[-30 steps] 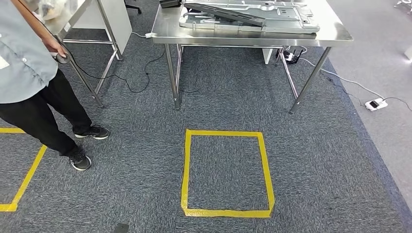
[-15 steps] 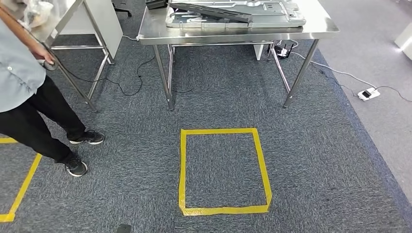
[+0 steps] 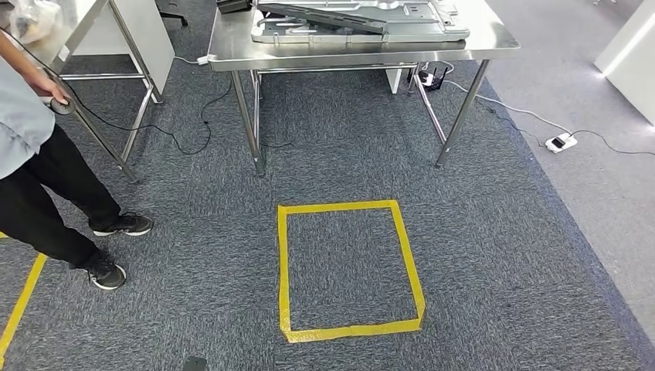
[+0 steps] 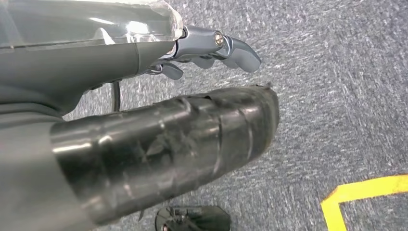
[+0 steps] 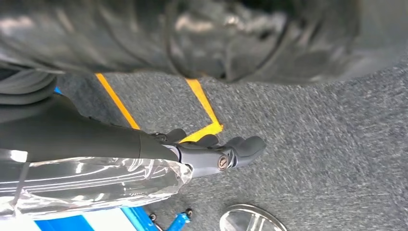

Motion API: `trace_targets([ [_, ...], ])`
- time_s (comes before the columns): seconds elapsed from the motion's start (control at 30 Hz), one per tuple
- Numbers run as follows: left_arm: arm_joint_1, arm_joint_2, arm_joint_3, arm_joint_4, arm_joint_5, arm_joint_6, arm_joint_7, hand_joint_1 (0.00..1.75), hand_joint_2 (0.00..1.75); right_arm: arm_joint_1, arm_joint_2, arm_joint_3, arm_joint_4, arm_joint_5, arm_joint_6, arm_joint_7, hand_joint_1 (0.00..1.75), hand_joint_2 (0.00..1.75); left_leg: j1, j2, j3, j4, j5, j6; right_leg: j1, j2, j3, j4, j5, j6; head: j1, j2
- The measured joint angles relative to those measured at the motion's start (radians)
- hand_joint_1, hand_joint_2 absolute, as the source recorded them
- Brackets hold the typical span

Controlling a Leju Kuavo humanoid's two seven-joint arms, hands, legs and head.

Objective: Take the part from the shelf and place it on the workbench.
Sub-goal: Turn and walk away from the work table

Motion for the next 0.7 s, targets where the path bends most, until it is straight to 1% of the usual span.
trace_targets([
  [0.03, 0.0, 0.0, 0.0, 0.0, 0.0, -0.001, 0.0, 0.0, 0.0, 0.0, 0.001, 0.0, 0.0, 0.002, 0.0, 0.003, 0.0, 0.0, -0.001, 0.006, -0.001, -0.001, 0.002, 0.005, 0.0, -0.009, -0.022, 0.052, -0.032, 0.001, 0.0, 0.0],
  [0.07, 0.001, 0.0, 0.0, 0.0, 0.0, -0.003, 0.0, 0.0, 0.0, -0.001, 0.002, 0.0, 0.001, 0.003, 0.001, 0.005, 0.0, 0.0, -0.002, 0.011, -0.003, -0.001, 0.003, 0.008, 0.001, -0.013, -0.051, 0.115, -0.065, 0.002, 0.0, 0.0],
  [0.1, 0.001, 0.0, 0.0, 0.0, 0.0, -0.004, 0.0, 0.0, 0.0, -0.001, 0.004, 0.0, 0.001, 0.006, 0.001, 0.007, 0.0, 0.0, -0.004, 0.017, -0.004, 0.0, 0.003, 0.009, 0.001, -0.014, -0.077, 0.172, -0.087, 0.003, 0.0, 0.0],
  [0.13, 0.002, 0.0, 0.0, 0.0, 0.0, -0.006, -0.001, 0.0, 0.0, 0.0, 0.005, 0.001, 0.002, 0.01, 0.001, 0.009, 0.0, 0.0, -0.006, 0.022, -0.005, 0.001, 0.002, 0.01, 0.001, -0.015, -0.09, 0.204, -0.093, 0.003, 0.0, 0.0],
  [0.17, 0.002, 0.0, 0.001, 0.0, 0.0, -0.007, -0.001, 0.0, 0.0, 0.0, 0.006, 0.001, 0.002, 0.015, 0.002, 0.012, 0.0, 0.0, -0.008, 0.027, -0.006, 0.002, 0.001, 0.01, 0.001, -0.016, -0.086, 0.202, -0.081, 0.001, 0.0, 0.0],
  [0.2, 0.001, 0.0, 0.001, 0.0, -0.001, -0.008, -0.002, 0.0, 0.0, 0.001, 0.007, 0.001, 0.003, 0.02, 0.002, 0.016, 0.0, 0.0, -0.009, 0.031, -0.005, 0.004, 0.0, 0.01, 0.001, -0.019, -0.063, 0.161, -0.053, -0.001, 0.0, 0.0],
  [0.23, 0.001, 0.0, 0.001, 0.0, -0.001, -0.008, -0.003, 0.0, 0.0, 0.001, 0.007, 0.002, 0.003, 0.025, 0.003, 0.019, 0.0, 0.0, -0.009, 0.034, -0.004, 0.006, -0.002, 0.008, 0.003, -0.026, -0.028, 0.096, -0.019, -0.006, 0.0, 0.0],
  [0.27, 0.0, 0.0, 0.001, 0.0, -0.001, -0.009, -0.004, 0.0, 0.0, 0.001, 0.007, 0.002, 0.004, 0.028, 0.003, 0.022, 0.0, 0.0, -0.011, 0.038, -0.004, 0.008, -0.004, 0.005, 0.007, -0.036, 0.005, 0.032, 0.003, -0.011, 0.0, 0.0],
  [0.3, 0.0, 0.0, 0.001, 0.0, -0.001, -0.009, -0.005, 0.0, 0.0, 0.0, 0.008, 0.002, 0.004, 0.03, 0.003, 0.023, 0.0, 0.0, -0.013, 0.041, -0.005, 0.011, -0.006, 0.001, 0.011, -0.043, 0.028, -0.016, 0.017, -0.015, 0.0, 0.0],
  [0.33, 0.0, 0.0, 0.001, 0.0, -0.001, -0.009, -0.005, 0.0, 0.0, -0.001, 0.008, 0.003, 0.005, 0.031, 0.004, 0.024, 0.0, 0.0, -0.014, 0.044, -0.005, 0.013, -0.008, -0.003, 0.015, -0.048, 0.038, -0.041, 0.02, -0.019, 0.0, 0.0],
  [0.37, -0.001, 0.001, 0.001, 0.0, -0.001, -0.009, -0.005, 0.0, 0.0, -0.002, 0.009, 0.003, 0.005, 0.032, 0.005, 0.024, 0.0, 0.0, -0.016, 0.048, -0.006, 0.013, -0.009, -0.007, 0.018, -0.049, 0.038, -0.046, 0.016, -0.021, 0.0, 0.0],
  [0.43, -0.001, 0.001, 0.001, 0.0, -0.002, -0.01, -0.005, 0.0, 0.0, 0.0, 0.01, 0.003, 0.006, 0.033, 0.007, 0.025, 0.0, 0.0, -0.015, 0.052, -0.004, 0.012, -0.01, -0.016, 0.016, -0.042, 0.037, -0.051, 0.02, -0.028, 0.0, 0.0],
  [0.47, -0.001, 0.001, 0.001, 0.0, -0.002, -0.01, -0.005, 0.0, 0.0, 0.001, 0.011, 0.003, 0.007, 0.033, 0.008, 0.026, 0.0, 0.0, -0.014, 0.049, -0.005, 0.017, -0.015, -0.021, 0.014, -0.039, 0.038, -0.055, 0.023, -0.033, 0.0, 0.0],
  [0.5, -0.001, 0.001, 0.001, 0.0, -0.002, -0.011, -0.004, 0.0, 0.0, 0.001, 0.012, 0.003, 0.007, 0.033, 0.01, 0.026, 0.0, 0.0, -0.013, 0.043, -0.013, 0.035, -0.03, -0.027, 0.011, -0.036, 0.038, -0.058, 0.025, -0.039, -0.001, 0.0],
  [0.53, -0.001, 0.001, 0.001, 0.0, -0.002, -0.011, -0.004, 0.0, 0.0, 0.001, 0.013, 0.003, 0.007, 0.033, 0.012, 0.027, 0.0, 0.0, -0.012, 0.036, -0.03, 0.075, -0.057, -0.032, 0.009, -0.034, 0.038, -0.061, 0.028, -0.043, -0.001, 0.0],
  [0.57, -0.001, 0.001, 0.001, 0.0, -0.002, -0.011, -0.003, 0.0, 0.0, 0.001, 0.013, 0.003, 0.007, 0.034, 0.014, 0.028, 0.0, 0.0, -0.01, 0.028, -0.053, 0.127, -0.088, -0.035, 0.009, -0.031, 0.037, -0.061, 0.029, -0.046, -0.001, 0.0],
  [0.6, 0.0, 0.001, 0.001, 0.0, -0.002, -0.011, -0.002, 0.0, 0.0, 0.001, 0.014, 0.003, 0.007, 0.034, 0.015, 0.029, 0.0, 0.0, -0.009, 0.023, -0.083, 0.191, -0.121, -0.038, 0.01, -0.027, 0.035, -0.06, 0.03, -0.048, -0.001, 0.0],
  [0.63, 0.001, 0.001, 0.001, 0.0, -0.002, -0.012, -0.001, 0.0, 0.0, 0.001, 0.014, 0.003, 0.008, 0.034, 0.016, 0.03, 0.0, 0.0, -0.008, 0.02, -0.108, 0.247, -0.142, -0.039, 0.01, -0.023, 0.033, -0.059, 0.03, -0.049, -0.001, 0.0],
  [0.67, 0.003, 0.001, 0.001, 0.0, -0.002, -0.013, 0.0, 0.0, 0.0, 0.002, 0.014, 0.003, 0.008, 0.035, 0.016, 0.032, 0.0, 0.0, -0.008, 0.019, -0.121, 0.272, -0.142, -0.039, 0.011, -0.018, 0.033, -0.058, 0.03, -0.049, -0.001, 0.0],
  [0.7, 0.004, 0.001, 0.001, 0.0, -0.002, -0.014, 0.0, 0.0, 0.0, 0.002, 0.014, 0.003, 0.008, 0.035, 0.016, 0.034, 0.0, 0.0, -0.008, 0.017, -0.119, 0.267, -0.125, -0.038, 0.011, -0.011, 0.033, -0.056, 0.03, -0.049, -0.001, 0.0],
])
